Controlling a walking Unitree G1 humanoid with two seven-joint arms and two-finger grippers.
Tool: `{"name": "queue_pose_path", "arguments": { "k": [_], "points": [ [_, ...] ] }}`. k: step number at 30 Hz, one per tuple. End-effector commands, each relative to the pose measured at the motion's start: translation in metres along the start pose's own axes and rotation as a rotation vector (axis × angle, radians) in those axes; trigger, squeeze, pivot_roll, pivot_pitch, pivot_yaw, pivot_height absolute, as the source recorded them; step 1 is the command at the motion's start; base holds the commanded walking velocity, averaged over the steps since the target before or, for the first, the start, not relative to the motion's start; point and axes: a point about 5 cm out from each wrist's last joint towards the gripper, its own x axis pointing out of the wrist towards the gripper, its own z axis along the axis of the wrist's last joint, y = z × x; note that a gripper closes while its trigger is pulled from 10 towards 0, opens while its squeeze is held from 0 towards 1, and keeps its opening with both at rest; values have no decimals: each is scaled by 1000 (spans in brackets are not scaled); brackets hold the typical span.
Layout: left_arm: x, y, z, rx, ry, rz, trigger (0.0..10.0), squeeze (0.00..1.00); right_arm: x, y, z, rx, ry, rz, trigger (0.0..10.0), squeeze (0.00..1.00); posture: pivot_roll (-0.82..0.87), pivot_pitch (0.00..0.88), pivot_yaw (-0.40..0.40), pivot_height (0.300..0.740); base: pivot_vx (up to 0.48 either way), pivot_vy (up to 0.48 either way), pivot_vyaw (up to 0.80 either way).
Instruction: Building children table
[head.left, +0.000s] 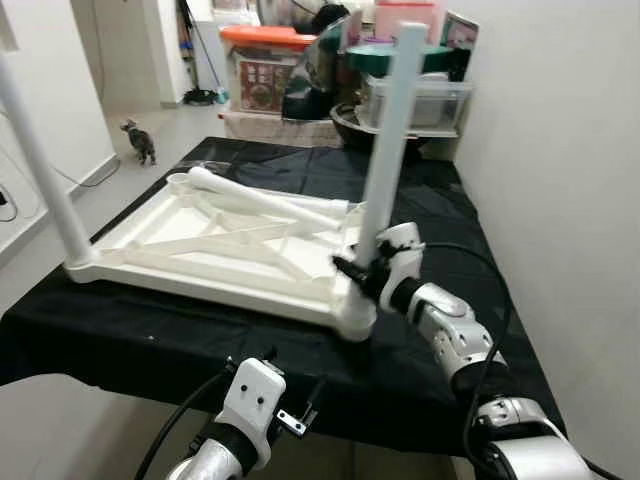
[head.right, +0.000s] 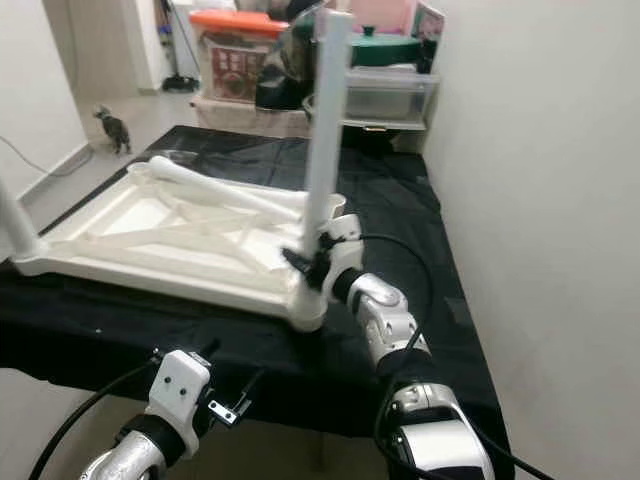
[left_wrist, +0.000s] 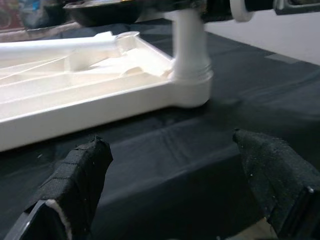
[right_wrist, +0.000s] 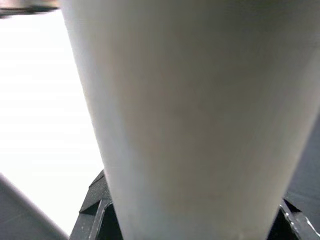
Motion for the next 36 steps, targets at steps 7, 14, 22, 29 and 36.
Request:
{"name": "queue_pose_path", "arguments": {
  "k": [7,14,22,29,36],
  "points": [
    [1,0,1,1,-2,-8,10000,0,-34,6,-35,111,76,-595,0,0,111,0,-72,740,0,0,0],
    [1,0,1,1,-5,-3,10000,0,-24,36,-44,177,106,-485,10000,580,114,0,-78,740,0,0,0],
    [1,-1,1,-3,-4,-7,10000,0,-12,36,-22,236,-31,-199,10000,0,107,0,-75,740,0,0,0],
    [1,-1,0,-2,-5,-8,10000,0,-10,5,6,269,-71,176,10000,0,105,0,-74,740,0,0,0],
    [1,-1,-1,-1,-5,-11,10000,0,-15,0,19,260,-59,461,10000,0,109,0,-76,740,0,0,0]
  ]
}}
